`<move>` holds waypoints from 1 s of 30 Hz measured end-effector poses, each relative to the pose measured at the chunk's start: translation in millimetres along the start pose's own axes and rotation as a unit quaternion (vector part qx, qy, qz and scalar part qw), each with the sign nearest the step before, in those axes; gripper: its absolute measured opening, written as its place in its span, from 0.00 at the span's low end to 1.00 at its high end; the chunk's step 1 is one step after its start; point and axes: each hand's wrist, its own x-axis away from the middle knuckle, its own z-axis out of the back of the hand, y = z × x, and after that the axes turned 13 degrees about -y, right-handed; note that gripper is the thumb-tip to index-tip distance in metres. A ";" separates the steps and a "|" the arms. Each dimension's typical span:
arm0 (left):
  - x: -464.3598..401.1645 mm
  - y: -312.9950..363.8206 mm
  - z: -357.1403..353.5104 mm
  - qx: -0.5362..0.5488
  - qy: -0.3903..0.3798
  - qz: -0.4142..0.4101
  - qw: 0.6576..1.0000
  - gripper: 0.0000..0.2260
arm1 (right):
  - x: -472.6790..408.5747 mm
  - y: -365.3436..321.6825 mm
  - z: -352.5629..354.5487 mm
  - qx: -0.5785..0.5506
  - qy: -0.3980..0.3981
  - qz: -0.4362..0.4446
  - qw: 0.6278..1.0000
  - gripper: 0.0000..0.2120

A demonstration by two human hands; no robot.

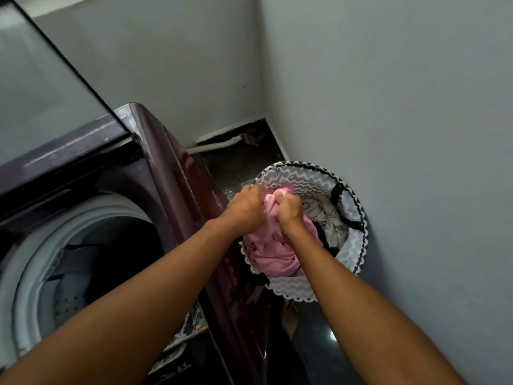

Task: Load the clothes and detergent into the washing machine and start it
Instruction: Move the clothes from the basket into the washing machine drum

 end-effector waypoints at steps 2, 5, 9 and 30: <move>12.3 9.9 2.7 0.021 -0.014 0.000 1.000 0.37 | 16.6 -30.8 5.3 -0.031 -0.008 0.050 0.998 0.10; 35.3 21.8 8.9 0.077 -0.019 -0.096 0.992 0.50 | 49.8 -75.9 5.5 -0.075 -0.055 0.102 0.990 0.13; 68.0 29.4 24.0 0.188 0.060 -0.170 0.965 0.38 | 105.6 -136.5 -5.1 -0.098 -0.122 0.171 0.973 0.12; 335.1 -48.3 201.8 0.371 0.563 -0.137 0.726 0.10 | 265.8 -224.4 -172.1 -0.016 -0.349 0.257 0.901 0.05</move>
